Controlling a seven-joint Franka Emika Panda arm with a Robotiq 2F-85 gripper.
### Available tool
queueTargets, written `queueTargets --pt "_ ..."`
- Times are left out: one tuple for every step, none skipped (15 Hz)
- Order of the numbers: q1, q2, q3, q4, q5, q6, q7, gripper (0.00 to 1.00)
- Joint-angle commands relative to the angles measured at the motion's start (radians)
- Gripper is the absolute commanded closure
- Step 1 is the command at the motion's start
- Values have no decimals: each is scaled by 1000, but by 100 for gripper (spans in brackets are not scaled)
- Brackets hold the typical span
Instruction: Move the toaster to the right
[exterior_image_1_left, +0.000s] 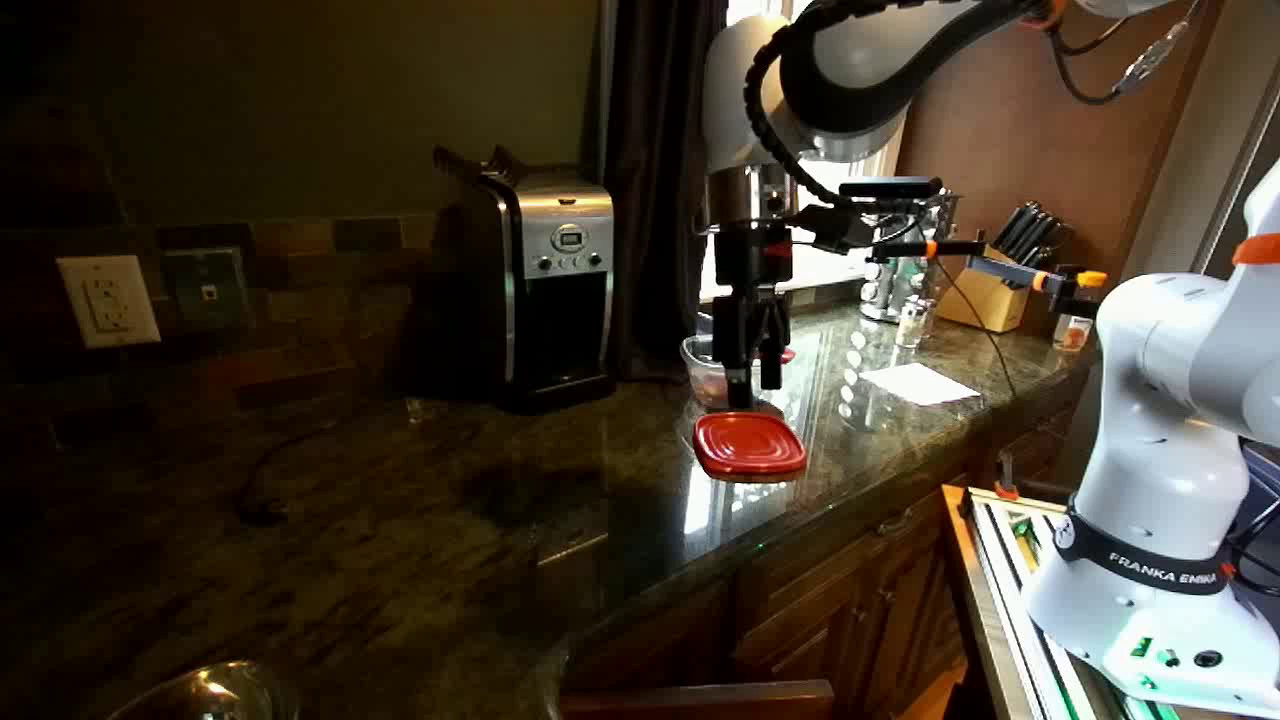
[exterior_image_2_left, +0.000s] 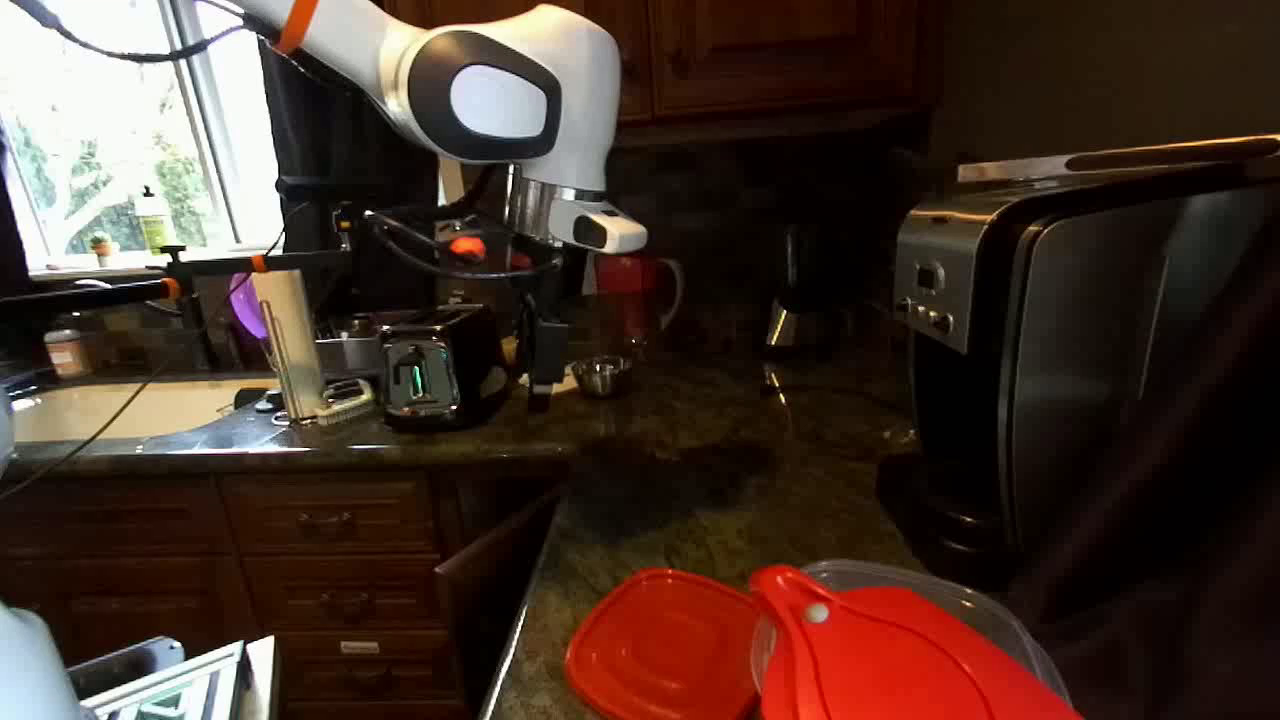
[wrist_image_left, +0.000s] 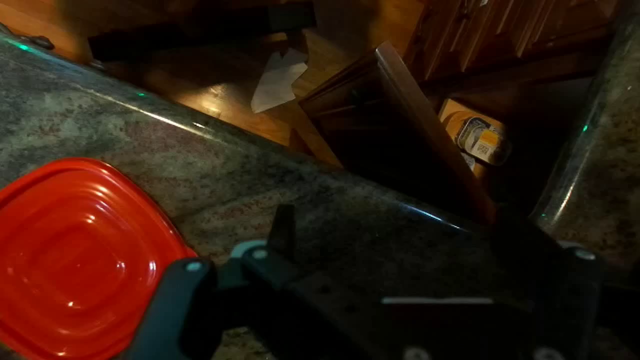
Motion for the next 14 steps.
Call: queueTargets --pt "-6 0 6 1 1 -2 -2 0" --pt "-6 0 6 1 1 -2 -2 0" --pt "-1 3 16 7 -12 31 -11 0" --pt "15 4 35 18 -34 93 -47 0" --pt "27 16 51 43 -39 114 -51 0" --pt "42 24 69 71 -42 135 -62 0" --pt "56 32 87 103 -49 145 -69 0" --pt "74 40 105 142 -50 149 -78 0" --pt "93 57 127 188 -56 148 -81 0" --pt "110 77 147 230 -62 156 -91 0" --pt "129 105 166 280 -65 160 -103 0" --pt "146 142 189 335 -74 165 -110 0" --pt "164 174 208 381 -80 173 -123 0" --pt "180 214 230 431 -92 184 -133 0"
